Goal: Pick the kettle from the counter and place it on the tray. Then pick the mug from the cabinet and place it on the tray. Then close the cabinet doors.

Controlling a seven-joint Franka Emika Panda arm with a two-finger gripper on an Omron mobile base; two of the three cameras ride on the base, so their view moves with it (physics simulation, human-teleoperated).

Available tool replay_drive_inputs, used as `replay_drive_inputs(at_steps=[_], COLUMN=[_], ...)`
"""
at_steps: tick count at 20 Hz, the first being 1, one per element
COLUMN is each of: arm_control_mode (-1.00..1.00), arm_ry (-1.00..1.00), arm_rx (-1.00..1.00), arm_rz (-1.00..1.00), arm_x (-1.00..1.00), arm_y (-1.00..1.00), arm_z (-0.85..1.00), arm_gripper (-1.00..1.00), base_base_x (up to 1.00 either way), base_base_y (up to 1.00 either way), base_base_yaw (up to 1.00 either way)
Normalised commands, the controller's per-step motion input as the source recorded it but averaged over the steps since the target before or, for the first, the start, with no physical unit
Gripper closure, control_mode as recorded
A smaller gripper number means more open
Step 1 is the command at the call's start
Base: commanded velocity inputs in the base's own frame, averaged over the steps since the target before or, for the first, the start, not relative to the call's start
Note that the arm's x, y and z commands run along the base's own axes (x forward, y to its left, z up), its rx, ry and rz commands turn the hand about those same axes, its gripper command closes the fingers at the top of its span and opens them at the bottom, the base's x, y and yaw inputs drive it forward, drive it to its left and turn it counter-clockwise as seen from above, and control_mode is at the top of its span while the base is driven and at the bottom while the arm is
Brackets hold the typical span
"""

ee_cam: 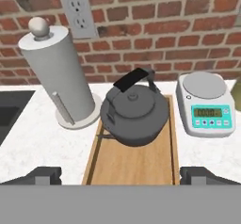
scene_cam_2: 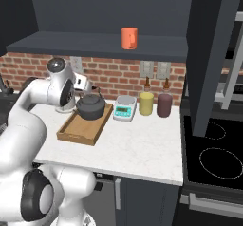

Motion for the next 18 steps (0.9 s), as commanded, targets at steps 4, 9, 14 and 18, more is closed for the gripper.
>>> replay_drive_inputs(at_steps=[4, 9, 14, 18], arm_control_mode=[-1.0, -1.0, -1.0, -1.0], arm_ry=[-0.14, -0.16, -0.07, 0.0], arm_rx=[-0.06, -0.03, 0.0, 0.0], arm_rz=[0.07, 0.1, 0.04, -0.04], arm_x=[-0.67, -0.67, -0.51, -0.28], arm_y=[-0.21, -0.23, -0.25, -0.22], arm_z=[0.38, 0.34, 0.4, 0.54], arm_gripper=[-1.0, -1.0, -1.0, -1.0], base_base_x=[0.0, 0.0, 0.0, 0.0], base_base_y=[0.0, 0.0, 0.0, 0.0], base_base_yaw=[0.0, 0.0, 0.0, 0.0])
